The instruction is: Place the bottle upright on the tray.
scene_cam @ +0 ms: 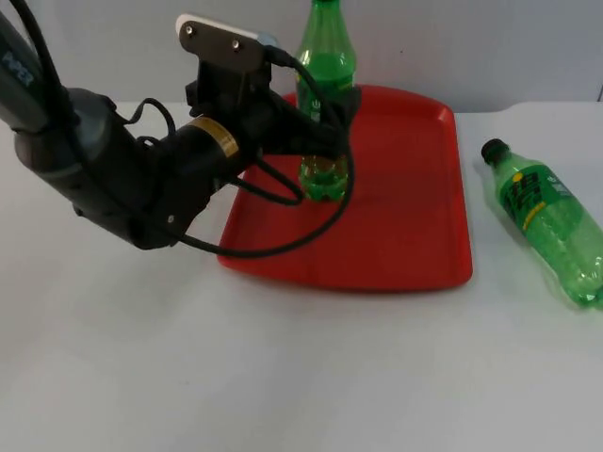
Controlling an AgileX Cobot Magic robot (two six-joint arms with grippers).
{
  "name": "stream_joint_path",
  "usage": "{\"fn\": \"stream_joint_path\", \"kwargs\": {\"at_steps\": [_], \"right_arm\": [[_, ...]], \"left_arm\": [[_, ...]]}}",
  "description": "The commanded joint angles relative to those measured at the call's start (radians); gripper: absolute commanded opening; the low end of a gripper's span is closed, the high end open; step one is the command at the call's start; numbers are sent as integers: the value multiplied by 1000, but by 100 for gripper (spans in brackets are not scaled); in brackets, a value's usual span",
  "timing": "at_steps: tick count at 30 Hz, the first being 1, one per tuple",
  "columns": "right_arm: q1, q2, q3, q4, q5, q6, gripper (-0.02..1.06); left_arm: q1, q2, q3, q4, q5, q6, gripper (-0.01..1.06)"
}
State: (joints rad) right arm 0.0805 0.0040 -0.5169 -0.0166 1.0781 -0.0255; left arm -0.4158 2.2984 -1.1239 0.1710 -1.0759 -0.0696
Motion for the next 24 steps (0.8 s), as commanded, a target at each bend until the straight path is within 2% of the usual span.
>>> {"fn": "stream_joint_path", "kwargs": {"at_steps": [1,11,13,15,16,19,20,24], "right_arm": [[-4,-4,1,0,-1,-9,105],[-4,-4,1,0,-1,-9,105],[-4,-4,1,0,-1,-9,105],[-4,-4,1,0,-1,-9,105],[-4,-4,1,0,-1,-9,105],[-4,-4,1,0,-1,-9,105],[-4,-4,1,0,-1,-9,105],[-4,-4,1,0,-1,-9,105]], "left_arm": [[-2,-51,53,16,-2,-22,105],[-2,-189,212,24,8,-52,105],[-2,-265,273,24,45,-77,105],[-2,-344,292,48,144,-77,105],[-2,-344,292,48,144,-77,105],[-2,-503,290,57,387,-159,105],[-2,-503,290,57,387,-159,105],[-2,-685,290,47,588,-171,105]]}}
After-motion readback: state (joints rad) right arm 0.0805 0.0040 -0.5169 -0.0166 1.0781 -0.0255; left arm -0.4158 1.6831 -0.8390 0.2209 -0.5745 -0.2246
